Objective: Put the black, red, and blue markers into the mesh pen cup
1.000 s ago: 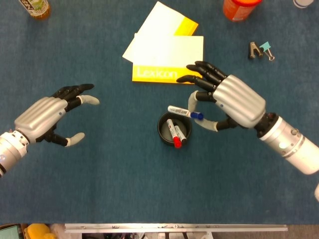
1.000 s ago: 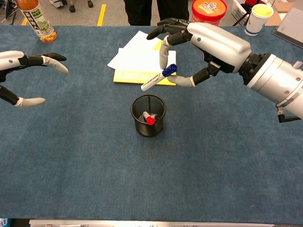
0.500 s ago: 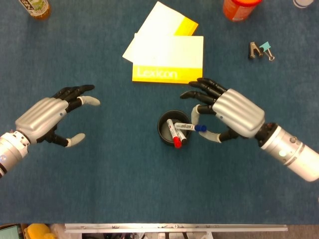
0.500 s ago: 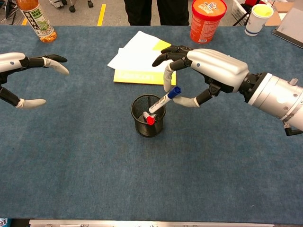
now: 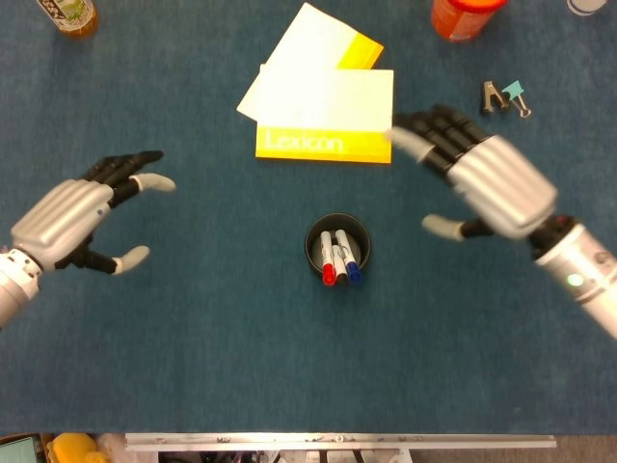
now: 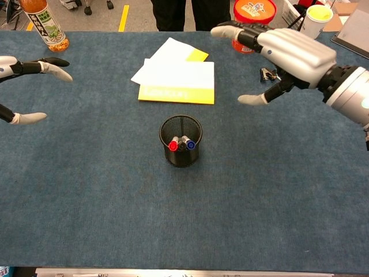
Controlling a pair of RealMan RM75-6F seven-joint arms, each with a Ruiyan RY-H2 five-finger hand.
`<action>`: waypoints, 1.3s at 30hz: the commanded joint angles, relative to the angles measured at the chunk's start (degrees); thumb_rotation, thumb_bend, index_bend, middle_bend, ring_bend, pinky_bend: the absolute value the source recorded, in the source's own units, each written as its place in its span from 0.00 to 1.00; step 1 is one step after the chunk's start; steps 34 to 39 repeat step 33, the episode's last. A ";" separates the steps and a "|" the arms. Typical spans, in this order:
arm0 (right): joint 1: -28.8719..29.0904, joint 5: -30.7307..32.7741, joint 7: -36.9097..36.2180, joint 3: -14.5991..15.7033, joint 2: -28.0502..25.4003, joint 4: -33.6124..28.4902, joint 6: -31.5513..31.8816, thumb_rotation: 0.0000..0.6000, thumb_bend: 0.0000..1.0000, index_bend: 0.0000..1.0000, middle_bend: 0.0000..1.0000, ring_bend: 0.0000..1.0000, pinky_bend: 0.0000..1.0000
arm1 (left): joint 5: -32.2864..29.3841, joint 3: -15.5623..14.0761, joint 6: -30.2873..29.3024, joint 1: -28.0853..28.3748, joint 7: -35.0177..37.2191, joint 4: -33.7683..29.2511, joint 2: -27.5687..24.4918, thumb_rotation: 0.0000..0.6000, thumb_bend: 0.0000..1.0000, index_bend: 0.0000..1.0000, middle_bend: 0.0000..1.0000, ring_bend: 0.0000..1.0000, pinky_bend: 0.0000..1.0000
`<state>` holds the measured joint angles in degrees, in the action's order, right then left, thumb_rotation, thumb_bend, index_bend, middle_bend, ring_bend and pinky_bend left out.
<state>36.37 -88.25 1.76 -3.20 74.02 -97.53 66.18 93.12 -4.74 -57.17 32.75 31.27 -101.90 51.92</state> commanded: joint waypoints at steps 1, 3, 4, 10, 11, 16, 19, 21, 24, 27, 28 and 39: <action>-4.03 3.48 6.32 -0.01 -3.43 -0.77 3.60 1.00 0.26 0.12 0.08 0.00 0.00 | -1.64 0.50 -2.19 -1.77 -2.49 0.55 0.28 1.00 0.31 0.20 0.00 0.00 0.01; -6.23 5.26 9.59 0.61 -5.30 -1.09 5.12 1.00 0.28 0.15 0.09 0.00 0.00 | -2.84 0.95 -4.16 -3.17 -4.55 0.92 0.54 1.00 0.31 0.20 0.00 0.00 0.01; -7.49 6.51 11.20 0.98 -6.42 -1.37 5.82 1.00 0.28 0.15 0.09 0.00 0.00 | -3.53 1.22 -5.35 -4.01 -5.80 1.16 0.73 1.00 0.31 0.20 0.00 0.00 0.01; -13.43 12.95 15.54 2.46 -11.79 -4.15 8.85 1.00 0.29 0.19 0.10 0.00 0.00 | -7.77 2.59 -10.86 -8.27 -11.78 2.00 1.69 1.00 0.31 0.20 0.01 0.00 0.01; -14.25 13.67 16.03 2.71 -12.45 -4.50 9.29 1.00 0.29 0.19 0.10 0.00 0.00 | -8.48 2.71 -11.46 -8.88 -12.75 2.16 1.84 1.00 0.31 0.20 0.01 0.00 0.01; -18.36 16.19 17.18 3.68 -14.29 -5.95 12.02 1.00 0.29 0.19 0.10 0.00 0.00 | -12.57 3.09 -15.68 -12.90 -20.04 1.91 2.69 1.00 0.31 0.20 0.01 0.00 0.01; -20.12 16.20 16.53 3.63 -14.45 -6.05 13.81 1.00 0.29 0.21 0.11 0.00 0.00 | -14.30 3.19 -18.78 -15.48 -23.08 1.44 3.29 1.00 0.31 0.20 0.01 0.00 0.01; -21.34 15.79 15.64 3.48 -14.48 -6.23 15.17 1.00 0.29 0.22 0.11 0.00 0.00 | -15.21 3.43 -21.68 -17.61 -24.27 0.93 3.92 1.00 0.31 0.20 0.01 0.00 0.01; -22.61 14.32 14.51 3.28 -14.35 -6.19 16.79 1.00 0.29 0.23 0.12 0.00 0.00 | -15.49 3.48 -25.17 -20.22 -25.93 0.41 4.60 1.00 0.31 0.20 0.01 0.00 0.01; -23.28 13.11 14.11 2.96 -14.15 -6.30 17.56 1.00 0.29 0.23 0.12 0.00 0.00 | -14.53 3.10 -26.61 -21.70 -26.95 -0.28 4.60 1.00 0.31 0.20 0.01 0.00 0.01; -23.40 12.62 14.02 2.80 -14.01 -6.24 17.70 1.00 0.29 0.23 0.12 0.00 0.00 | -14.05 2.89 -26.79 -22.14 -26.79 -0.74 4.40 1.00 0.31 0.20 0.01 0.00 0.01; -23.72 11.07 13.25 1.93 -13.39 -6.16 18.04 1.00 0.29 0.23 0.12 0.00 0.00 | -13.29 3.14 -27.47 -23.35 -26.23 -1.42 4.15 1.00 0.31 0.20 0.01 0.00 0.01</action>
